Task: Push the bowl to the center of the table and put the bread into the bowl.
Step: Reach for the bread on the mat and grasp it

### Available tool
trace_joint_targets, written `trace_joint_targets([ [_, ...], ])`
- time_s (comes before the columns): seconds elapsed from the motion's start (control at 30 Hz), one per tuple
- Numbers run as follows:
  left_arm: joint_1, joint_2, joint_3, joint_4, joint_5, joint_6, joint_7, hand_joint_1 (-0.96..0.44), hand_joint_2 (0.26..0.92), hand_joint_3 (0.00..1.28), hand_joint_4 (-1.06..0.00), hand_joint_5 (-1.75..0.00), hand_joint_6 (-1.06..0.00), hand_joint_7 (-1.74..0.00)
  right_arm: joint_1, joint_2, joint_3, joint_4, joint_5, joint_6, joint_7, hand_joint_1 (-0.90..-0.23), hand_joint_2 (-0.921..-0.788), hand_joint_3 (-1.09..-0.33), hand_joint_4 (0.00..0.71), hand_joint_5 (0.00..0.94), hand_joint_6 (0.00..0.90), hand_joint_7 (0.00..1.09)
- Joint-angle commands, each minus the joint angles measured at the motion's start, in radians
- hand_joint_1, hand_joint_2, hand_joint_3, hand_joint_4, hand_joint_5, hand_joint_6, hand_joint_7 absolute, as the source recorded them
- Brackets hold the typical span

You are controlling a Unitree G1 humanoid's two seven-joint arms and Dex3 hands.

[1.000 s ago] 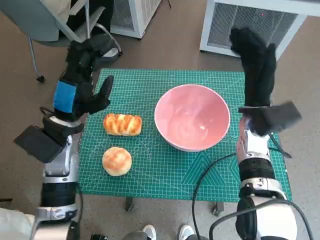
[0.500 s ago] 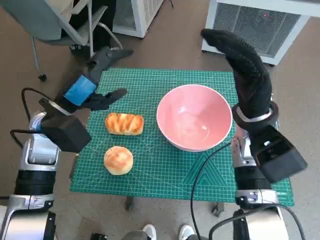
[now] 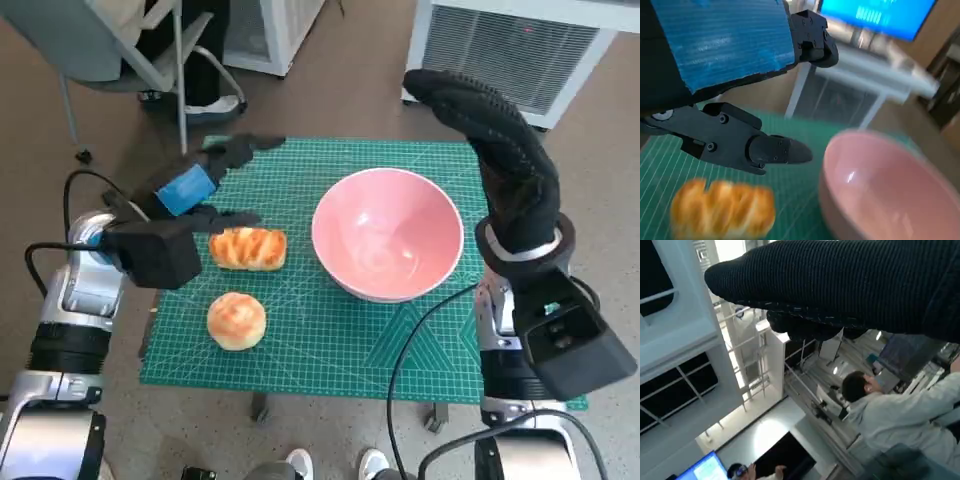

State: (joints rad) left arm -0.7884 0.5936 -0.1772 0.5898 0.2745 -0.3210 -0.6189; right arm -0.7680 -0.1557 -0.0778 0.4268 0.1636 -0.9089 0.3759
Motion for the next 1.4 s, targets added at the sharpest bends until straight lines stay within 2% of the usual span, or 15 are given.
trace_joint_targets([
  [0.03, -0.048, 0.025, -0.04, 0.026, 0.031, 0.051, -0.074, -0.01, 0.784, 0.0, -0.14, 0.0, -0.21, -0.05, 0.02, -0.009, -0.001, -0.005, -0.01, 0.014, -0.013, -0.628, -0.921, -0.722, 0.29, 0.005, 0.048, 0.67],
  [0.17, -0.081, 0.034, -0.087, 0.026, 0.073, 0.131, -0.15, 0.04, 0.784, 0.0, -0.12, 0.0, -0.2, -0.03, 0.021, -0.009, -0.002, 0.0, -0.002, 0.023, -0.013, -0.629, -0.921, -0.721, 0.288, 0.004, 0.044, 0.68],
  [0.23, -0.087, 0.035, -0.095, 0.023, 0.081, 0.15, -0.163, 0.06, 0.787, 0.0, -0.11, 0.0, -0.2, -0.02, 0.021, -0.009, -0.003, 0.001, -0.002, 0.025, -0.013, -0.631, -0.921, -0.721, 0.287, 0.003, 0.042, 0.68],
  [0.5, -0.119, 0.029, -0.16, 0.009, 0.165, 0.258, -0.213, 0.04, 0.786, 0.0, -0.1, 0.0, -0.19, -0.01, 0.026, -0.01, -0.006, 0.007, -0.021, 0.031, -0.031, -0.641, -0.921, -0.72, 0.285, 0.002, 0.033, 0.69],
  [0.83, -0.11, 0.022, -0.186, -0.034, 0.206, 0.333, -0.214, -0.07, 0.776, 0.0, -0.1, 0.0, -0.22, -0.01, 0.025, -0.011, -0.004, 0.016, -0.016, 0.033, -0.035, -0.643, -0.921, -0.72, 0.284, 0.001, 0.025, 0.7],
  [1.4, -0.098, 0.002, -0.221, -0.003, 0.251, 0.335, -0.15, -0.17, 0.772, 0.0, -0.1, 0.0, -0.26, -0.01, 0.031, -0.006, 0.0, 0.012, 0.006, 0.044, -0.024, -0.645, -0.921, -0.719, 0.286, 0.002, 0.022, 0.71],
])
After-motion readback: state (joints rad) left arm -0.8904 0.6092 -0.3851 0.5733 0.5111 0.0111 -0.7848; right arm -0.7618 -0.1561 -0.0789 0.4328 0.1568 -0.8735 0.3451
